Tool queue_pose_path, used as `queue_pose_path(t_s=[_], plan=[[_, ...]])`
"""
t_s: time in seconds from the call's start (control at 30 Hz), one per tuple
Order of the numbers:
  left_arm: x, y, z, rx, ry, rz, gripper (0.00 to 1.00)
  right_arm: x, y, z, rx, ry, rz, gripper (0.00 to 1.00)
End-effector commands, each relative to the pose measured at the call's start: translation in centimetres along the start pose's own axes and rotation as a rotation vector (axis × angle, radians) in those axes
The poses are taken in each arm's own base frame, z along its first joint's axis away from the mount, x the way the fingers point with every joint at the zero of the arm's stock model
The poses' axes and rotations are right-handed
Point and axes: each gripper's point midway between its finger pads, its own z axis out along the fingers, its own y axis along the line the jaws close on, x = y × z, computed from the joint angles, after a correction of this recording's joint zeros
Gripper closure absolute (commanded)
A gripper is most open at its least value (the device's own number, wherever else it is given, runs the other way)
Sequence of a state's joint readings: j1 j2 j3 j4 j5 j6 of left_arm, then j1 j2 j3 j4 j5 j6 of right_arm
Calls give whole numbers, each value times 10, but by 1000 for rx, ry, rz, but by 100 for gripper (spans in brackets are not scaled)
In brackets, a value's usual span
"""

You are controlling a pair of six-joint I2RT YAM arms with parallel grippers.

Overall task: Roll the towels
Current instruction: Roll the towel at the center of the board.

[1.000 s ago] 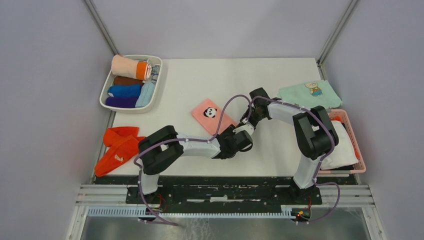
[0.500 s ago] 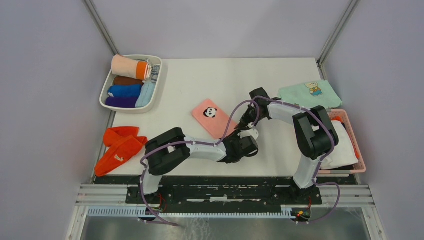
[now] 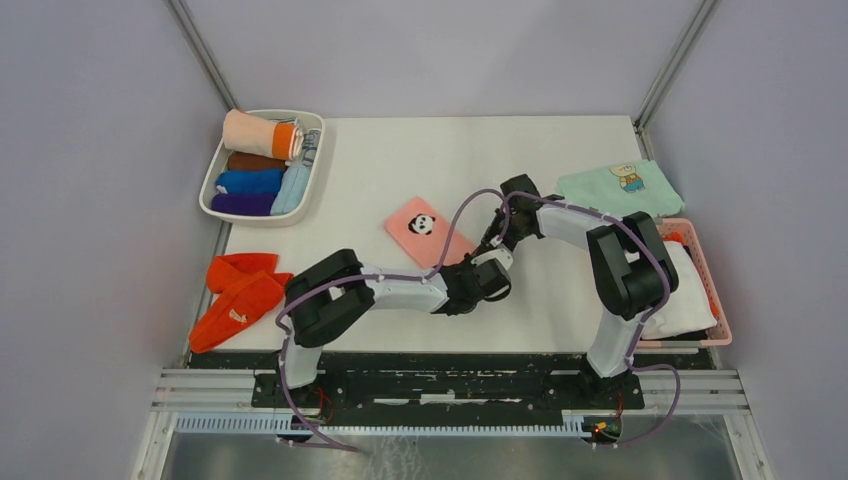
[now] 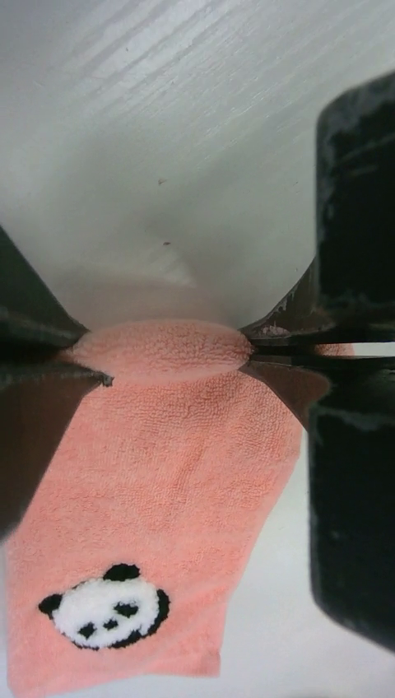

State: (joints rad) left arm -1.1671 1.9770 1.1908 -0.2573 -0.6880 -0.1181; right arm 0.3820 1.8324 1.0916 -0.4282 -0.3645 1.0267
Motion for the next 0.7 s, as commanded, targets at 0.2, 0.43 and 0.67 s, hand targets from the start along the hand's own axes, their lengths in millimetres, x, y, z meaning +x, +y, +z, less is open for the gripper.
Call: queue_pose_path(t_s=[0.2, 0.43, 0.67], plan=[[-22, -9, -3, 542, 43, -399, 97, -25, 45, -46, -276, -121, -215, 60], [-18, 5, 13, 719, 122, -650, 97, -33, 40, -57, -389, -190, -231, 47], [-15, 16, 24, 864, 162, -892, 97, -25, 34, -38, -497, -176, -256, 47]])
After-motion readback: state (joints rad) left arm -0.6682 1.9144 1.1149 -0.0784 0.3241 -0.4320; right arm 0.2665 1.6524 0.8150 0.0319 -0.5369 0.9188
